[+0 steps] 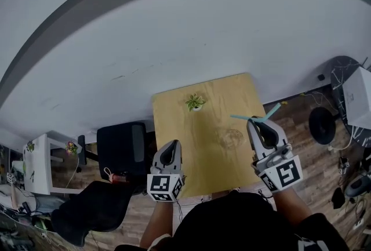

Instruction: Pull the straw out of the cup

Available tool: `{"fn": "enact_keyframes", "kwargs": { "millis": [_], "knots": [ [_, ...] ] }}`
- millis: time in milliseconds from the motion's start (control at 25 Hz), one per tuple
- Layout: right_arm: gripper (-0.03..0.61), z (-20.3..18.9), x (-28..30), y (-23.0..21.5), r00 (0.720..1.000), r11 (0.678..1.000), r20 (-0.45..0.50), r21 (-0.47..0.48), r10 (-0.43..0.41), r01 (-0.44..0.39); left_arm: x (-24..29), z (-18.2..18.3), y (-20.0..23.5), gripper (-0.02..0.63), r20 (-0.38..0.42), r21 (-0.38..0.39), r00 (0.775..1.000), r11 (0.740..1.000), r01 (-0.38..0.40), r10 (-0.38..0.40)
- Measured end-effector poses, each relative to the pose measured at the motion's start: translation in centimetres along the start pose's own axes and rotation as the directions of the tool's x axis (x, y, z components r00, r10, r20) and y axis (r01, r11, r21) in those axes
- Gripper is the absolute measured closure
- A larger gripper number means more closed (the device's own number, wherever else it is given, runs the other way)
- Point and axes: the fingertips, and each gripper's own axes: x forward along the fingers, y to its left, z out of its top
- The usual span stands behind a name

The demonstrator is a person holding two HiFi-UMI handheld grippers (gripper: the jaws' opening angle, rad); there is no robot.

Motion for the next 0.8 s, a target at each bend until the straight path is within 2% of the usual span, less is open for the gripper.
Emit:
{"fn": "enact_keyframes", "kwargs": {
  "millis": [240,800],
  "knots": [
    [0.534,-0.6,0.1,0.9,0.999,1.000,-0.032,-0.010,0.026,-0.026,-0.3,-0.5,-0.4,0.594,0.001,-0.071,1.000,0.997,0.019,-0.019],
    [0.535,-1.8,0.7,1.3,0.996,0.999,-0.082,-0.022,0.028,-0.030,-0.1,-0.4,-0.2,0.594,-0.004,-0.065,0.999,0.997,0.033,-0.033]
  ]
}}
